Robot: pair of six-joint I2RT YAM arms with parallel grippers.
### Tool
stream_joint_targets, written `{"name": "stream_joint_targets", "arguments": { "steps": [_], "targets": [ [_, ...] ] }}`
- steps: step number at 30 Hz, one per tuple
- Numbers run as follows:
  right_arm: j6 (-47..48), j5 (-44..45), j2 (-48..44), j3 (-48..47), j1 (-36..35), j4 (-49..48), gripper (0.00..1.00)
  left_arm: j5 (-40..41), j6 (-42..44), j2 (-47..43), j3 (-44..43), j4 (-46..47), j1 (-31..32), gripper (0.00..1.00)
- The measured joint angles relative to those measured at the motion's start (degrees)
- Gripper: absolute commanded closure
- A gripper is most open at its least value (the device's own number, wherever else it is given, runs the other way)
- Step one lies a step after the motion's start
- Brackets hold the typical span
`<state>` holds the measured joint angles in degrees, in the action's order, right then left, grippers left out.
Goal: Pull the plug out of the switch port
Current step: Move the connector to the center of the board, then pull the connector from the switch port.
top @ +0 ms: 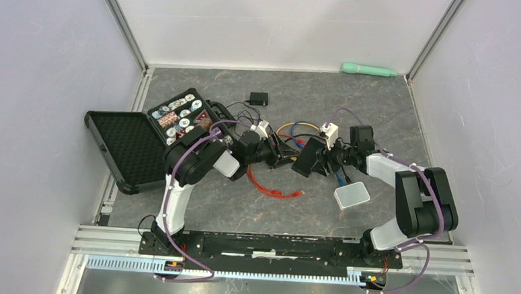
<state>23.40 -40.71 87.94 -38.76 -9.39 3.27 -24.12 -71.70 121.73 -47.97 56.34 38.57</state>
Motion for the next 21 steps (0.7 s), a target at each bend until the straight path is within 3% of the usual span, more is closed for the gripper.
{"name": "stream_joint_targets", "arguments": {
  "steps": [21],
  "targets": [
    [0.5, -0.92, 1.6, 0.55, -0.57, 1.77, 0.37, 0.09, -3.48, 0.26, 1.77, 0.15, 0.24, 0.54]
  ]
}}
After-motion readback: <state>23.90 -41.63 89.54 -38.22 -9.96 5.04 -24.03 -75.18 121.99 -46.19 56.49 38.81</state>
